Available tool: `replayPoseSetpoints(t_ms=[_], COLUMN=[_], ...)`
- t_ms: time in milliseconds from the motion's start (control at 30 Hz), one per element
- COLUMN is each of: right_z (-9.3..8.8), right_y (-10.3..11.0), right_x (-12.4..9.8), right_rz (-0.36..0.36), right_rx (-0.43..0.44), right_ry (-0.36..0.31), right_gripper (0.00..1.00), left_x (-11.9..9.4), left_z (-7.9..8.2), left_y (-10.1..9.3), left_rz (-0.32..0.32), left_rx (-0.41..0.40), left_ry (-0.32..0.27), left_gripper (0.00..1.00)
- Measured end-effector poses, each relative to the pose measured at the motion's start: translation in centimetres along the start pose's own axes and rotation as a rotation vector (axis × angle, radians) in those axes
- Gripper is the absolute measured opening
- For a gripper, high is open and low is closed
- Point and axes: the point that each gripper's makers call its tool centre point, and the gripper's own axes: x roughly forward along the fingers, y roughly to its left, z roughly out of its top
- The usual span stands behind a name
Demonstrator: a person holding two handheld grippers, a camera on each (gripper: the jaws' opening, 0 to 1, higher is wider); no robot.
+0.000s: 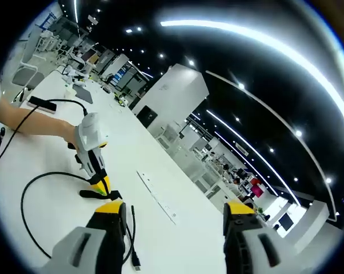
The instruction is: Find the charging cable on the desk, coil it up and secure with Velcro.
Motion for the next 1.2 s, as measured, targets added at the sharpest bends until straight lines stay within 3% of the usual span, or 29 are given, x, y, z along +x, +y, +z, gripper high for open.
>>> replayPoseSetpoints(t_ms=[133, 400, 567, 867, 1200], right_z=[0.2, -0.1, 0.2, 0.1, 0.2], right_y=[-0.3, 0.2, 0.2, 0.7, 0.6], right_x=[-0.1, 0.4, 0.6, 1.2, 0.8], right_rz=[-0.015, -0.001, -0.009, 0.015, -0.002], right_rx=[0.016, 0.007, 0.022, 0.019, 0.005], right_ry=[-0.006, 0.008, -0.001, 0.0, -0.003], right_gripper=[0.67, 0.67, 0.67, 0.67, 0.66], left_x=[0.2, 0.0, 0.1, -0.1, 0.4], left_z=[-0.4, -0.7, 0.0, 0.0, -0.4], left_y=[-0.2, 0.2, 0.6, 0.6, -0.4], left_rz=[-0.02, -0.052, -0.022, -0.028, -0.079], left_rx=[0.05, 0.008, -0.009, 0.014, 0.057], left_ry=[-0.014, -0.063, -0.069, -0.076, -0.068], left_gripper=[0.06, 0.06, 0.06, 0.06, 0.06])
